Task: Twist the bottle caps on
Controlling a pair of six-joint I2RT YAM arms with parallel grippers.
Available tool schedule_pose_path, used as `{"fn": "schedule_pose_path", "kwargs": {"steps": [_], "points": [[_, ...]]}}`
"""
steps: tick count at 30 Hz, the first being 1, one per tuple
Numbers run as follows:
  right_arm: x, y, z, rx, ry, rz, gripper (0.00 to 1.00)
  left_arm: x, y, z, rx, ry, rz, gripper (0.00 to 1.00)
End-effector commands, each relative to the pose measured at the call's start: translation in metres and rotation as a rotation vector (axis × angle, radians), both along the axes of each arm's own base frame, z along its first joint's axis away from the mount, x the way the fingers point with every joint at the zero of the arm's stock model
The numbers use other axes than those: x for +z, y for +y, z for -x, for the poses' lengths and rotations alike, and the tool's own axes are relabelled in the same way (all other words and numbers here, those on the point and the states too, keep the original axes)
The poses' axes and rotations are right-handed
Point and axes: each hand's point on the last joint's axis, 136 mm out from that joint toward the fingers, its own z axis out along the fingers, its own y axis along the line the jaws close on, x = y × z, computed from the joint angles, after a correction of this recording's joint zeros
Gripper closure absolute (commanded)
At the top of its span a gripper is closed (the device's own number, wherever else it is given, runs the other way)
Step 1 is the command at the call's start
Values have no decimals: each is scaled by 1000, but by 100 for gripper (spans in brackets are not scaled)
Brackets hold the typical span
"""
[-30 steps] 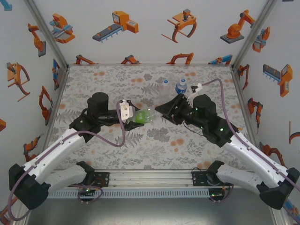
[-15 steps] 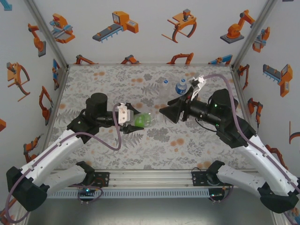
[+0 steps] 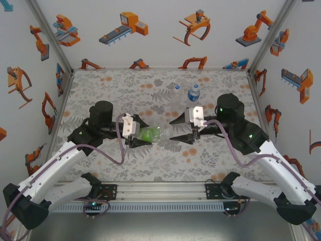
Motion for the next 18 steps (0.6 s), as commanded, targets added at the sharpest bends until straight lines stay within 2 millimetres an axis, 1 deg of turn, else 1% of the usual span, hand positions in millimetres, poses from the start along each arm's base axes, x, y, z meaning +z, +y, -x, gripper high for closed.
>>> {"fn": "schedule_pose_path", "kwargs": {"steps": [1, 7, 13, 15, 16, 18], "points": [[-4, 2, 5, 42, -42, -15, 51, 16, 1, 9, -38, -27, 32, 100], [-8, 5, 2, 29, -28, -27, 57, 16, 0, 8, -39, -23, 28, 100], [-6, 7, 3, 29, -24, -43, 58, 14, 0, 8, -39, -19, 26, 100], [-7, 8, 4, 28, -19, -40, 59, 13, 0, 7, -38, -20, 24, 100], [-8, 8, 4, 30, -15, -39, 61, 14, 0, 7, -38, -20, 25, 100], [-10, 9, 2, 16, 8, -36, 67, 14, 0, 6, -34, -22, 24, 100]]}}
